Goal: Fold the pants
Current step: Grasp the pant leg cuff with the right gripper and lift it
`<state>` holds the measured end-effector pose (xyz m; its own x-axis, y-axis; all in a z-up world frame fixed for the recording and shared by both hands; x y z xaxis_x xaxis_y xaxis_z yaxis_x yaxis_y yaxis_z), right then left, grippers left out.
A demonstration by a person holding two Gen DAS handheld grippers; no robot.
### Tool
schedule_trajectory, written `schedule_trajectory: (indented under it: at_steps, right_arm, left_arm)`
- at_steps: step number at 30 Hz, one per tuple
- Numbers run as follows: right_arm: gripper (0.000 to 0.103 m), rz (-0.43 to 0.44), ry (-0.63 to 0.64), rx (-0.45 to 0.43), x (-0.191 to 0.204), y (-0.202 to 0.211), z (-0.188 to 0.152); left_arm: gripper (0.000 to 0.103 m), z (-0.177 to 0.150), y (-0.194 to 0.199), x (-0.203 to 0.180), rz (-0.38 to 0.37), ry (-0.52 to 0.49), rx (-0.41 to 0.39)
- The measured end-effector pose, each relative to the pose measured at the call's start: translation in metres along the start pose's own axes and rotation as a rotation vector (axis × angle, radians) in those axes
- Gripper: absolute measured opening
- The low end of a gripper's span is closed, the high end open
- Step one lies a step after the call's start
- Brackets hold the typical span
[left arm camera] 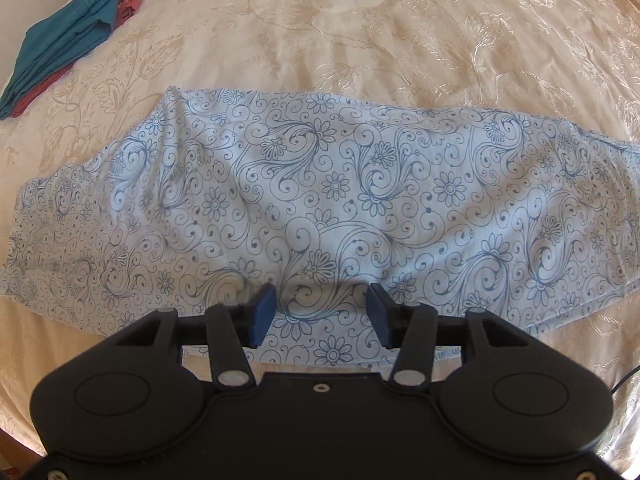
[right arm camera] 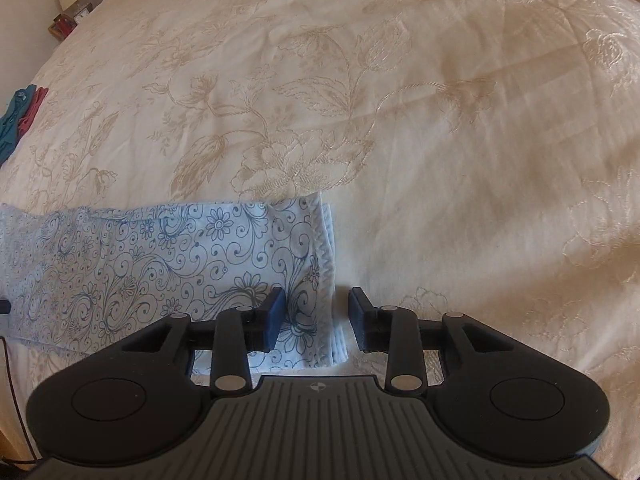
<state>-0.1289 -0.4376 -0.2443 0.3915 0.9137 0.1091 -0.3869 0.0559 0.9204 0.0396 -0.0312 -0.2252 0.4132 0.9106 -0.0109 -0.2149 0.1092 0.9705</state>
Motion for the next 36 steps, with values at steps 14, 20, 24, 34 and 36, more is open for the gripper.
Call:
schedule_trajectory:
  at_steps: [14, 20, 24, 34, 36]
  right_arm:
    - [0.009, 0.303, -0.212, 0.057, 0.024, -0.009, 0.013]
    - [0.009, 0.311, -0.279, -0.046, 0.034, 0.04, 0.035]
    - [0.009, 0.336, -0.31, -0.103, 0.041, 0.07, 0.051]
    - [0.009, 0.309, -0.308, -0.134, 0.064, 0.09, 0.06]
    - [0.009, 0.294, -0.296, -0.132, 0.07, 0.093, 0.059]
  left_arm:
    - [0.057, 0.022, 0.043, -0.03, -0.066, 0.004, -0.084]
    - [0.057, 0.058, 0.021, -0.067, -0.12, -0.069, -0.114]
    - [0.057, 0.069, 0.005, -0.088, -0.171, -0.084, -0.096]
    - [0.057, 0.058, -0.033, -0.116, -0.11, -0.226, -0.049]
    - [0.058, 0.06, -0.023, -0.11, -0.128, -0.206, -0.062]
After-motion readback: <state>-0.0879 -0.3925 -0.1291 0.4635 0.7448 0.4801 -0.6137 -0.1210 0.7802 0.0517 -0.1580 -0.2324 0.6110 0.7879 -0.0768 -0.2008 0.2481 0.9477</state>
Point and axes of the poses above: each gripper's, at about its wrist camera, not at the fingertips, and y roughly against the way its jaws point, x to its left, z to its top, the point moved 8 cm from there along -y, roughly the way its jaws point, and after that the axes turned 8 degrees about -z, right-handed, at the moved point
